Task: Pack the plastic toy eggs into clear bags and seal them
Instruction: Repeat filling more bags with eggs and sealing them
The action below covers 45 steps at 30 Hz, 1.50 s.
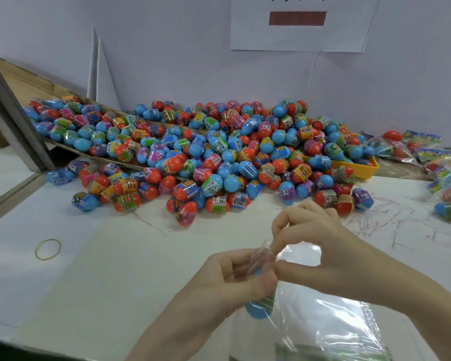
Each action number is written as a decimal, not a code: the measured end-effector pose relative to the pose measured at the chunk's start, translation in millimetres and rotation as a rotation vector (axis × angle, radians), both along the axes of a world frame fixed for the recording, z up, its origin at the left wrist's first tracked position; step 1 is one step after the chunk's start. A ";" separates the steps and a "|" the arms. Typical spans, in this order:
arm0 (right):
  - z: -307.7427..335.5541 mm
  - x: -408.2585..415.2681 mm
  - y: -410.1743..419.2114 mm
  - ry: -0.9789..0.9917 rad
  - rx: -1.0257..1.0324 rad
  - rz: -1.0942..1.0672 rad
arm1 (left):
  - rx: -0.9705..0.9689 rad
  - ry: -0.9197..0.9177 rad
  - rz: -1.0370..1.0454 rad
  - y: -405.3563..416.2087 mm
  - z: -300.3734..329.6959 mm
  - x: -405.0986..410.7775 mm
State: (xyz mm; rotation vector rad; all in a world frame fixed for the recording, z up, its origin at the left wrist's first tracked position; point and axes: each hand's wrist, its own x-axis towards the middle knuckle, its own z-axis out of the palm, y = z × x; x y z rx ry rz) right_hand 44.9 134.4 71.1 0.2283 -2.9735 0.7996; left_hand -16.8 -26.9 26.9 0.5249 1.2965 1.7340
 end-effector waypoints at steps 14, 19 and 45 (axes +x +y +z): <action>-57.0 -77.2 58.6 0.092 0.145 -0.746 | -0.042 -0.070 0.194 2.1 -14.1 -13.1; -74.6 -84.8 62.5 0.271 0.317 -0.692 | -0.015 -0.075 0.167 3.7 -13.0 -13.6; 55.1 -10.3 10.4 0.094 0.286 0.091 | -0.083 0.320 0.094 0.7 2.5 -0.5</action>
